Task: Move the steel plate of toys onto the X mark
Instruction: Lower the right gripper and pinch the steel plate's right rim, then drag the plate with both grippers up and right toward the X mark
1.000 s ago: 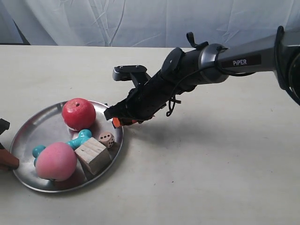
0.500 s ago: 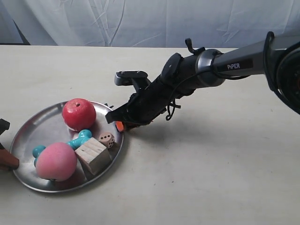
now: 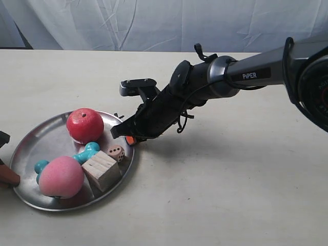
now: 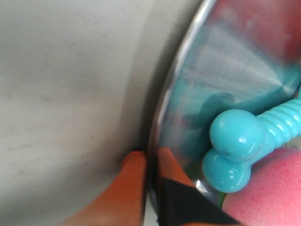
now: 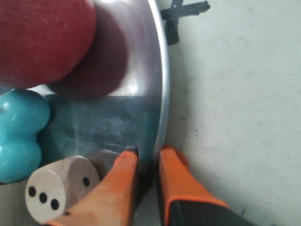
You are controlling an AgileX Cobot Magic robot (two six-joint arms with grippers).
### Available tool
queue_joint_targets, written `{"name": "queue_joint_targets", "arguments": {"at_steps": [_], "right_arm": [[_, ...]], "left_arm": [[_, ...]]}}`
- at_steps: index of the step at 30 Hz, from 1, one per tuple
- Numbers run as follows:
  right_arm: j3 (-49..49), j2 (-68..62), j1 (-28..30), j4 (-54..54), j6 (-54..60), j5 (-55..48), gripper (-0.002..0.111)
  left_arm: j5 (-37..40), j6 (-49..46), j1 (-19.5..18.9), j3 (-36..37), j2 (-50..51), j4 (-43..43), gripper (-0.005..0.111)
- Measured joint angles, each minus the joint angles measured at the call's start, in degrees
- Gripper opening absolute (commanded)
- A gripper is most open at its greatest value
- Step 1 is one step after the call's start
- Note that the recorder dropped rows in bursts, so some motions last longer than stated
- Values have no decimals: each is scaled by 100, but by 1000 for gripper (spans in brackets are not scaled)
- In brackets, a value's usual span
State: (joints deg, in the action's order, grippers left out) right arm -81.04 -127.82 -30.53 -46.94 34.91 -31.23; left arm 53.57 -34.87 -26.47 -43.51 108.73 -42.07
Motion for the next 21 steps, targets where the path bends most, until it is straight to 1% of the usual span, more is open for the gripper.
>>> {"name": "queue_joint_targets", "arguments": {"at_steps": [21], "right_arm": [[17,166,-63,441,-127,-215,-1]], "left_arm": [[-1,-473,-22,68,-119,-227,0]]}}
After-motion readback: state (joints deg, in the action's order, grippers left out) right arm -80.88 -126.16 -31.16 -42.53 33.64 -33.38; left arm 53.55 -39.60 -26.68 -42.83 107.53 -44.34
